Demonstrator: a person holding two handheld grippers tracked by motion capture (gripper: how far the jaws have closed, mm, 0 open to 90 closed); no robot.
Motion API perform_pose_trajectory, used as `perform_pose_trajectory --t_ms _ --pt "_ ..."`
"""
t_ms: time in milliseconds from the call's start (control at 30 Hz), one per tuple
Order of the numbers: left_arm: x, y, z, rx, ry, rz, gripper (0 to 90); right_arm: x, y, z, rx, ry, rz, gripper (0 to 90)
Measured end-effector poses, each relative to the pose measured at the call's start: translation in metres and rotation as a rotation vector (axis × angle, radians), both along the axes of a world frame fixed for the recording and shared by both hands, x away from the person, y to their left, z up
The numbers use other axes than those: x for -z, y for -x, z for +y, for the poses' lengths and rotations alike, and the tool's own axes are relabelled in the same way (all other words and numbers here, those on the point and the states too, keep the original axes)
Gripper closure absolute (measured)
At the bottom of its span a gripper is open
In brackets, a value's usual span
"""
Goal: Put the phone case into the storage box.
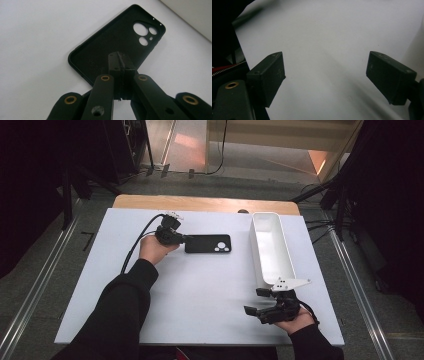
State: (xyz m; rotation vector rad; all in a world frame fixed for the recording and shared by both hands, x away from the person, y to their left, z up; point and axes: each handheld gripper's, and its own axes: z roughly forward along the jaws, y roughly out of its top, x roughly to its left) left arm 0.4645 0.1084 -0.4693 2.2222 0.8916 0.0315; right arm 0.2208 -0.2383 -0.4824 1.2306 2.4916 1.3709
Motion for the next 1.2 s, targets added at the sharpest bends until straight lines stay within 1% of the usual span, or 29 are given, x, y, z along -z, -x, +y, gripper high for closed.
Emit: perform_pose_trajectory --t_ms 100,233,300,400,433,500,567,633,833,867,900,967,1000,1100,1200 --pt "0.006 0.002 0.0 0.007 -0.012 0.0 89.3 0.0 0.0 0.0 0.001 0.003 -0.001 13.8" --pt "0.015 0.004 0.002 -0.001 -0.025 0.003 89.3 0.0 0.0 0.0 0.001 0.002 -0.002 13.8" --pt "0.017 0.005 0.002 0.004 -0.037 0.001 89.3 0.0 0.0 0.0 0.001 0.004 0.0 13.8" --pt "0.021 0.007 0.001 -0.004 -0.041 0.001 89.3 0.001 0.0 0.0 0.001 0.005 -0.008 13.8" --pt "0.022 0.007 0.001 0.002 -0.054 0.001 89.3 0.001 0.0 0.0 0.001 0.005 -0.006 13.8" --pt "0.024 0.007 0.001 0.011 -0.049 0.004 89.3 0.001 0.0 0.0 0.001 0.005 -0.007 13.8" --pt "0.025 0.008 0.001 0.003 -0.047 -0.002 89.3 0.0 0.0 0.0 0.001 0.004 -0.007 13.8" --pt "0.025 0.009 0.001 0.005 -0.044 0.003 89.3 0.0 0.0 0.0 0.001 0.005 -0.003 13.8" --pt "0.024 0.014 0.003 0.016 -0.05 0.006 89.3 0.0 0.0 0.0 0.001 0.004 0.0 13.8" --pt "0.025 0.015 0.003 0.012 -0.044 0.003 89.2 0.0 0.0 0.0 0.002 0.005 -0.001 13.8" --pt "0.024 0.015 0.004 0.022 -0.051 0.007 89.2 0.0 0.0 0.0 0.002 0.004 0.0 13.8" --pt "0.025 0.018 0.003 0.019 -0.044 0.012 89.2 0.0 0.0 0.0 0.002 0.005 -0.004 13.8" --pt "0.025 0.019 0.004 0.028 -0.047 0.011 89.2 0.0 0.0 0.0 0.002 0.006 -0.005 13.8" --pt "0.026 0.024 0.004 0.03 -0.03 0.023 89.2 0.0 0.0 0.0 0.004 0.004 0.0 13.8" --pt "0.027 0.029 0.005 0.043 -0.03 0.025 89.2 0.0 0.0 0.0 0.002 0.004 -0.001 13.8"
